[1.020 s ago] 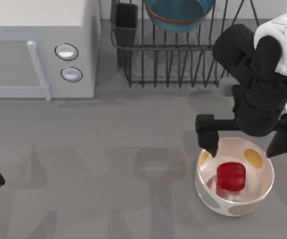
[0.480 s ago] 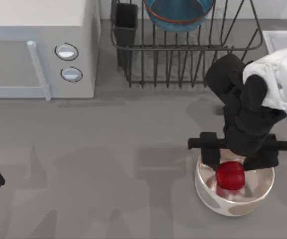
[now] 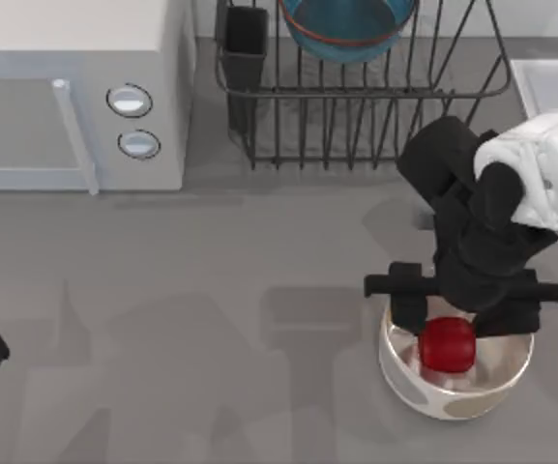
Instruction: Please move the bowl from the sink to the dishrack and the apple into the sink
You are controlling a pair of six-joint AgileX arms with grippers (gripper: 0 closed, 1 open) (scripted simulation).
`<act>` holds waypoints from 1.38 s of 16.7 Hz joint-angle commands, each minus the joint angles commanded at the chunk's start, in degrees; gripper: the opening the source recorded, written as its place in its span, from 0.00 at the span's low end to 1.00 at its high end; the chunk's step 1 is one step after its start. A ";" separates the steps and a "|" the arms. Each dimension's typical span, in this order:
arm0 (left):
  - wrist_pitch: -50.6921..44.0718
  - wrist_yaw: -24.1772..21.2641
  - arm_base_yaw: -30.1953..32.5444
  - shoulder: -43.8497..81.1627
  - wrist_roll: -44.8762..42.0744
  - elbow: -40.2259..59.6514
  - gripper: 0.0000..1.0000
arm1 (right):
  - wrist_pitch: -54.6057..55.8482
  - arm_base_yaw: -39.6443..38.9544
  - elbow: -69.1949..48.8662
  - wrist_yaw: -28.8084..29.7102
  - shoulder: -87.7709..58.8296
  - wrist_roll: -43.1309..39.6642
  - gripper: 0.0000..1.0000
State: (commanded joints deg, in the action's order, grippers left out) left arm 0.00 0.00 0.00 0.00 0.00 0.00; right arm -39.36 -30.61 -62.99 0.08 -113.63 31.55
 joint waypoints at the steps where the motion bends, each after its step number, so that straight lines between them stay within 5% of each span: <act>1: 0.00 0.00 0.00 0.00 0.00 0.00 1.00 | 0.00 0.00 0.00 0.00 0.00 0.00 0.85; 12: 0.00 0.00 0.00 0.00 0.00 0.00 1.00 | 0.00 0.00 0.00 0.00 0.00 0.00 0.02; 23: 0.00 0.00 0.00 0.00 0.00 0.00 1.00 | -5.81 -1.10 -2.17 -0.10 8.41 2.85 0.00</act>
State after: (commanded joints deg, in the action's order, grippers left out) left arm 0.00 0.00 0.00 0.00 0.00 0.00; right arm -45.17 -31.71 -65.16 -0.03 -105.23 34.40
